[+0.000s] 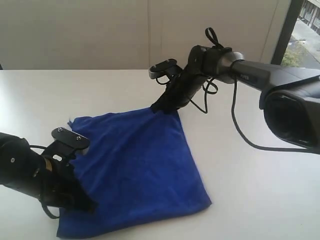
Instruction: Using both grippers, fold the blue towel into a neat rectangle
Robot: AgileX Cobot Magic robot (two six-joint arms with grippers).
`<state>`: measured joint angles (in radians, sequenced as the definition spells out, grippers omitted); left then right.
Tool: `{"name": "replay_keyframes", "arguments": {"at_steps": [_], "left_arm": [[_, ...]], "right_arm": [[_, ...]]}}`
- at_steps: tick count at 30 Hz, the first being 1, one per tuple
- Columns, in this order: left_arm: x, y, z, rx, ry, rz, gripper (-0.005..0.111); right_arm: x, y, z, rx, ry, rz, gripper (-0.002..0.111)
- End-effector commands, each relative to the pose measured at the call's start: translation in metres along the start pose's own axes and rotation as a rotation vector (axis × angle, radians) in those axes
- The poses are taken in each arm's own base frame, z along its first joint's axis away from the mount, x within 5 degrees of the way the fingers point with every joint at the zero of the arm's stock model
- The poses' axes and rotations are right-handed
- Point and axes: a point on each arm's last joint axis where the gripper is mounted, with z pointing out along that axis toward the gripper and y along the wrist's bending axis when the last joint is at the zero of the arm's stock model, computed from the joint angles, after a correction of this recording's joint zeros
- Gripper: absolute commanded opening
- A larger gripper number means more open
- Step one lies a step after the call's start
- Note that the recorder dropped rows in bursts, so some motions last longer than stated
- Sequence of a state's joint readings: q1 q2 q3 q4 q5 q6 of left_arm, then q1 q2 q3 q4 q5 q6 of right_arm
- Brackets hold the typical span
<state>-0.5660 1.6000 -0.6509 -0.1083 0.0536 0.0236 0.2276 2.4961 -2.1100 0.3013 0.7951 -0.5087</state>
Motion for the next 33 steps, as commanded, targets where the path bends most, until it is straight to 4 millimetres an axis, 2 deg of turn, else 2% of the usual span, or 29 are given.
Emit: {"name": "replay_keyframes", "arguments": {"at_steps": [1, 4, 8, 10, 13, 15, 17, 21, 25, 28, 33], "left_arm": [[-0.010, -0.001, -0.022, -0.005, -0.137, -0.002, 0.000], [-0.023, 0.001, -0.039, -0.016, -0.230, 0.004, 0.000], [-0.043, 0.030, -0.050, -0.077, -0.286, -0.041, 0.000], [-0.047, 0.047, -0.050, -0.109, -0.283, -0.087, 0.000], [-0.054, 0.073, -0.045, -0.167, -0.310, -0.130, 0.000], [-0.063, 0.089, -0.039, -0.198, -0.333, -0.160, 0.000], [-0.070, 0.102, -0.024, -0.202, -0.293, -0.183, 0.000], [-0.086, 0.106, -0.005, -0.175, -0.225, -0.173, 0.000], [-0.102, 0.108, -0.006, -0.185, -0.277, -0.156, 0.000], [-0.108, 0.109, 0.000, -0.178, -0.281, -0.185, 0.000], [-0.112, 0.091, 0.019, -0.150, -0.261, -0.124, 0.000]], "right_arm": [[-0.023, 0.002, -0.044, -0.005, -0.099, -0.036, 0.000], [-0.033, 0.008, -0.072, -0.018, -0.119, -0.078, 0.000], [-0.032, 0.016, -0.099, -0.058, -0.054, -0.107, 0.000], [-0.026, 0.019, -0.103, -0.074, 0.005, -0.119, 0.000], [-0.005, 0.025, -0.102, -0.140, 0.146, -0.113, 0.000], [0.010, 0.031, -0.101, -0.172, 0.207, -0.114, 0.000], [0.023, 0.036, -0.103, -0.168, 0.228, -0.115, 0.000], [0.053, 0.048, -0.115, -0.134, 0.209, -0.075, 0.000], [0.081, 0.066, -0.121, -0.093, 0.170, -0.060, 0.000], [0.104, 0.084, -0.110, -0.114, 0.205, -0.056, 0.000], [0.127, 0.103, -0.088, -0.091, 0.211, -0.092, 0.000]]}}
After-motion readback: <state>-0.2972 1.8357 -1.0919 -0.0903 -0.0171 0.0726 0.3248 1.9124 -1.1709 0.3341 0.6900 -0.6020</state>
